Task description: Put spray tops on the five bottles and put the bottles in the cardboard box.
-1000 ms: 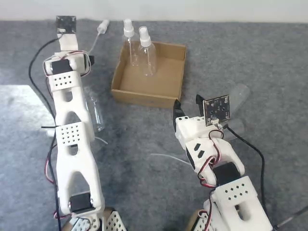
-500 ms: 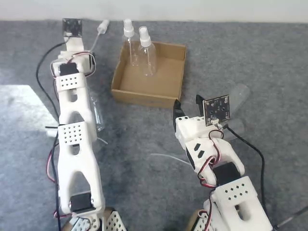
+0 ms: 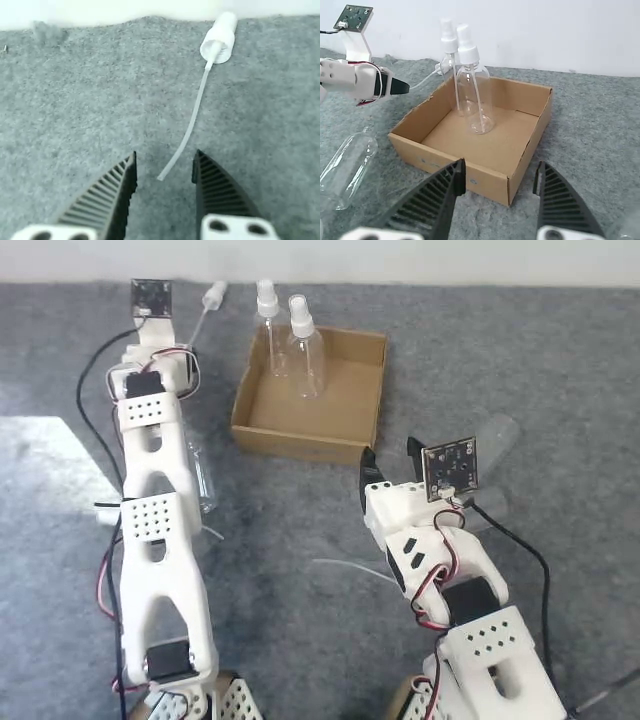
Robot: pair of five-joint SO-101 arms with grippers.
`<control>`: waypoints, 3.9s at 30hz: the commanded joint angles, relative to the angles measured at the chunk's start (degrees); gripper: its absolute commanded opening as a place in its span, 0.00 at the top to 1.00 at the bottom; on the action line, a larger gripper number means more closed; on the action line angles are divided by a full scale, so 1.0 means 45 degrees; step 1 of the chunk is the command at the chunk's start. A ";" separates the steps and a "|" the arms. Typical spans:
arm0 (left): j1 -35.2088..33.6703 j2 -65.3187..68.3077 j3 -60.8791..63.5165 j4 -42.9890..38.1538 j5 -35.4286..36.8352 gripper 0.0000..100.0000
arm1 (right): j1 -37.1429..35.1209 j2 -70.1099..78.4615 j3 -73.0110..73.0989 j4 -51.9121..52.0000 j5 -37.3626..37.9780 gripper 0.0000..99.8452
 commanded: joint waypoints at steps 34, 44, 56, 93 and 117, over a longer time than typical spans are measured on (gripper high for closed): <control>0.0293 -0.0313 0.0264 -0.1074 0.0000 0.90 | 0.0088 0.0049 -0.0742 -0.0342 0.0098 0.79; 0.0293 -0.0274 0.0049 -0.1446 0.0000 0.90 | 0.0088 0.0049 -0.0742 -0.0342 0.0098 0.79; 0.0293 -0.0254 0.0049 -0.1602 0.0000 0.90 | 0.0088 0.0049 -0.0742 -0.0342 0.0098 0.79; 0.0586 -0.0234 0.0498 -0.0899 -0.0059 0.95 | 0.0088 -0.0010 -0.0742 -0.0342 0.0098 0.79; 0.0508 -0.0254 0.0420 -0.0547 -0.0059 0.95 | 0.0088 -0.0010 -0.0742 -0.0342 0.0098 0.79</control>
